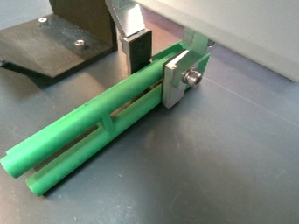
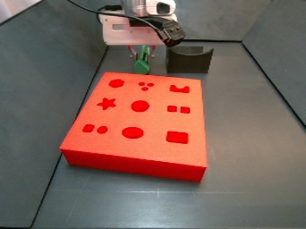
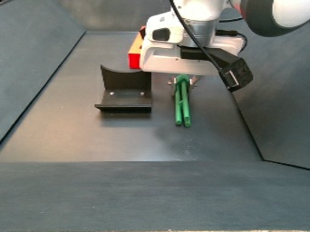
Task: Pick up the 3 prong object. Move up. Place the 3 prong object on the fixture. Regrasp the 3 prong object. Move to above the board. Insert the 3 prong object.
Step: Move up, then place the 3 prong object on the fixture.
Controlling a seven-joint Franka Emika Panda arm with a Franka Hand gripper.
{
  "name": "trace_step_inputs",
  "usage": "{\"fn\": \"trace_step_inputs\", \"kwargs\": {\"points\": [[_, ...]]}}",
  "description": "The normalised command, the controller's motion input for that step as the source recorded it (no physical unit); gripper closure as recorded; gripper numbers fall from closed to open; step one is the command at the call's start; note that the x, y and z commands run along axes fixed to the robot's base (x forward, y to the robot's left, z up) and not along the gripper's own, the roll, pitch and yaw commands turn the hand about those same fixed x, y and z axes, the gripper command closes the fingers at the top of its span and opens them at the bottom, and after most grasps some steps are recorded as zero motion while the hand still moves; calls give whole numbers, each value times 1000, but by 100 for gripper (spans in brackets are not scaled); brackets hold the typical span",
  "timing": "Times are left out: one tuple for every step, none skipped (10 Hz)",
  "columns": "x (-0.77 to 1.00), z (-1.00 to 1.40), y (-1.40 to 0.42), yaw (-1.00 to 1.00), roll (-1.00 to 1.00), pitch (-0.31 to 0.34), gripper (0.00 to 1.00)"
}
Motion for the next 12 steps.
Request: {"fn": "trace_step_inputs", "kwargs": {"points": [[0,833,0,0,0,0,100],[-38,791,51,11,3,19,100],[-44,696,33,12,-15,21,100],[-32,522,7,15,-48,22,100],[-24,432,4,14,-64,28,100],[-20,195,1,12,-103,34,100],[0,1000,0,0,0,0,100],[6,1000,-1,-6,-12,-8,100],[-2,1000,-4,-4,-21,6,100],[-7,1000,-6,9,-52,27,100],[-11,1000,-7,14,-66,31,100],[-19,1000,-6,16,-96,32,100]]}}
